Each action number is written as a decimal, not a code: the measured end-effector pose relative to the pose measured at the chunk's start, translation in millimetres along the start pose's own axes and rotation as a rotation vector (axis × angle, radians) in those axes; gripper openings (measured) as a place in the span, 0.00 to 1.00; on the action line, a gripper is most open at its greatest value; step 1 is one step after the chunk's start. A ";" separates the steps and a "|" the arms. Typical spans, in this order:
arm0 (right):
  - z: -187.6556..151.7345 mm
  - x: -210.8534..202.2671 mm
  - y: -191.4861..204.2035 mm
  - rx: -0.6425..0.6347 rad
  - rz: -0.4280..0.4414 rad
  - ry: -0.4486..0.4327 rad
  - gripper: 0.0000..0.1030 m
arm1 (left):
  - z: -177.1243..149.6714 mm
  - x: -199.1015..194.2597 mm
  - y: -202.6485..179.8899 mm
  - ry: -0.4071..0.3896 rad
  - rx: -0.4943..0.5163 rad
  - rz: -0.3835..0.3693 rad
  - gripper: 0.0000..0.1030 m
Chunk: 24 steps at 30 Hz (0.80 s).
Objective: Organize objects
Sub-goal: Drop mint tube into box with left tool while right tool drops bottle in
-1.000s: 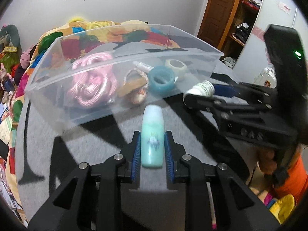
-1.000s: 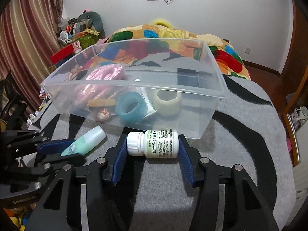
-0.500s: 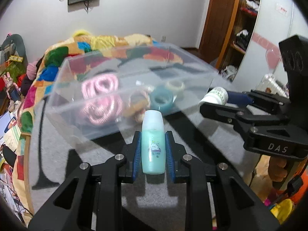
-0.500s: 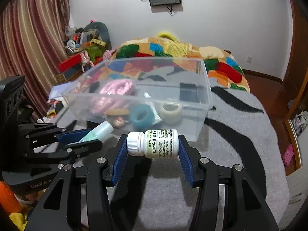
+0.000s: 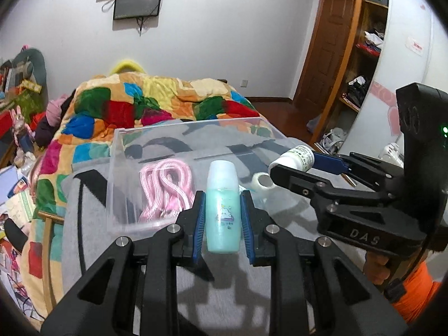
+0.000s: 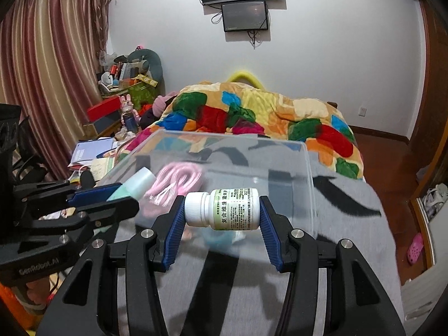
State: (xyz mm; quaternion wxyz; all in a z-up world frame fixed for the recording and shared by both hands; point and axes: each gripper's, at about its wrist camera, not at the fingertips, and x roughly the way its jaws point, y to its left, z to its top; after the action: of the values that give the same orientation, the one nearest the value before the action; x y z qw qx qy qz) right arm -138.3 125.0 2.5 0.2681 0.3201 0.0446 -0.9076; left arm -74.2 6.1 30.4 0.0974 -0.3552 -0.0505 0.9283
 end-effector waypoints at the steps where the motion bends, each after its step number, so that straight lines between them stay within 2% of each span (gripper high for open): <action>1: 2.3 3.3 -0.4 0.001 -0.001 0.004 0.46 | 0.2 2.7 1.9 0.007 -0.005 -0.002 0.23; 11: 10.3 51.8 -8.6 0.025 -0.004 0.094 0.46 | 8.9 40.3 19.3 0.070 -0.061 -0.028 0.23; 21: 7.5 39.3 -4.1 -0.006 0.008 0.085 0.47 | 6.5 14.1 9.2 0.012 -0.018 0.006 0.23; 24: 7.7 26.3 -0.7 -0.020 0.009 0.059 0.52 | 5.6 0.5 8.1 -0.015 -0.014 0.015 0.23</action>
State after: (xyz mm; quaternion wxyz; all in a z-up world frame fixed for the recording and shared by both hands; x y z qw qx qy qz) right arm -160.1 111.5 -7.4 0.2739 0.3445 0.0601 -0.8959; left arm -79.5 -1.9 32.9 0.0875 -0.3494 -0.0552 0.9312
